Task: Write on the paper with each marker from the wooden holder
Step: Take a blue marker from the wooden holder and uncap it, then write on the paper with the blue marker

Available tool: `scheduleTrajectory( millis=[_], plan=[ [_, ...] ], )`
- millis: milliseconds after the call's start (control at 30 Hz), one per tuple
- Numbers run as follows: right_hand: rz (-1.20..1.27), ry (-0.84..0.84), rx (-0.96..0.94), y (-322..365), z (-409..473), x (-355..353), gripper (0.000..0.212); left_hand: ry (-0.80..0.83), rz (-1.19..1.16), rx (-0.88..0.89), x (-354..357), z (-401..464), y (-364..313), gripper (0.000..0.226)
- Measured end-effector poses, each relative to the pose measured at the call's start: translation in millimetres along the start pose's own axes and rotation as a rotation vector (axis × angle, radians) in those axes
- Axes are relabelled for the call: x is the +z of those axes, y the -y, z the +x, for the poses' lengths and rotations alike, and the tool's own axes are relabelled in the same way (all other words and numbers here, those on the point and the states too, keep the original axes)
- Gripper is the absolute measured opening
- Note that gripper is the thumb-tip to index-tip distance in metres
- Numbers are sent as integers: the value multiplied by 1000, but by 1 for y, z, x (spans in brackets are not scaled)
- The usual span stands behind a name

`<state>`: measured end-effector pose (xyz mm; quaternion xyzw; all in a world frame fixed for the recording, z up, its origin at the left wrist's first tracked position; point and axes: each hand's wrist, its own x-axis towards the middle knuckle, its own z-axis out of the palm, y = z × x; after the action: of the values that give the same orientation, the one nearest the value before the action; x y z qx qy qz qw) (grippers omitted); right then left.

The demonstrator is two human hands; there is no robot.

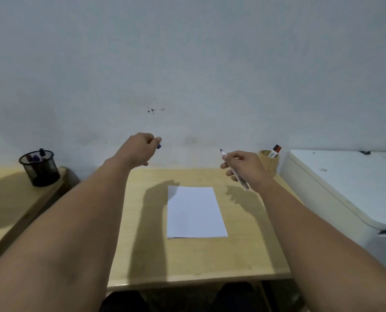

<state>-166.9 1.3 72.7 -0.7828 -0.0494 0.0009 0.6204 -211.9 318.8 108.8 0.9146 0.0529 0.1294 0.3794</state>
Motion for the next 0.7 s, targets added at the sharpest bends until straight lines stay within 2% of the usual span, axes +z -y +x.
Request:
scheduleTrajectory(
  millis=[100,167,233,367,500,600,700],
  plan=[
    [92,-40,95,-4,9,7,14,104,526,53,24,-1,29,34],
    [118,-20,127,-6,12,18,23,190,664,22,46,-5,48,32],
    [148,-6,132,-8,12,26,33,208,712,-15,62,-10,64,32],
    [312,45,151,-11,16,31,21,229,794,-45,82,-15,76,29],
    [509,90,230,-12,23,34,27,265,848,-65,91,-10,84,26],
    [540,88,201,-15,24,35,27,278,827,-77,94,-6,92,26],
    [523,52,177,-21,26,39,16,251,787,-60,97,-5,95,32]
  ],
)
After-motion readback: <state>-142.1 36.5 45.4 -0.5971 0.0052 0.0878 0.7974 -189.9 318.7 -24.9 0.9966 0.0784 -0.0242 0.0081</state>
